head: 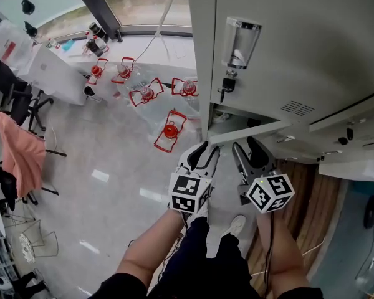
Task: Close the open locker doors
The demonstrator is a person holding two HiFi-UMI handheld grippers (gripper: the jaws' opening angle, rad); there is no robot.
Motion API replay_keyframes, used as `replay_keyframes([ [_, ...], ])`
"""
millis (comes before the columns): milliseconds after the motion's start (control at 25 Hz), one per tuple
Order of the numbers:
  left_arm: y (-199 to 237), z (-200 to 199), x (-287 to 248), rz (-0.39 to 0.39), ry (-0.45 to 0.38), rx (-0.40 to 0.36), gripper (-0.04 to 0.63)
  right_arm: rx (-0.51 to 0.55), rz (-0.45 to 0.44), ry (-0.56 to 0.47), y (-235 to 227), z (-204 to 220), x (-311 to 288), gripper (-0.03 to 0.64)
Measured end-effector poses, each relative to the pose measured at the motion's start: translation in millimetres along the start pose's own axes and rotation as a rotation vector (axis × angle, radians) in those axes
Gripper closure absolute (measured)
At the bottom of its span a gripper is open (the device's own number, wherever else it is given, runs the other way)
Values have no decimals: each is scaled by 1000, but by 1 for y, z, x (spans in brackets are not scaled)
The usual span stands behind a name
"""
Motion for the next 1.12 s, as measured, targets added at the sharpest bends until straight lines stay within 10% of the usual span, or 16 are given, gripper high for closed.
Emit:
replay_keyframes([
  [1120, 26, -19, -4, 59, -15, -41, 421, -47, 60, -88, -18, -17, -60, 414],
])
Point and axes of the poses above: the fingertips, and each gripper's own axes: x backward along the fingers, y to its left, z out of its underside, the point moved 4 cm from there along x, backward along the fingers, and after that the axes turned 11 degrees about -y, right-handed, at the moved point
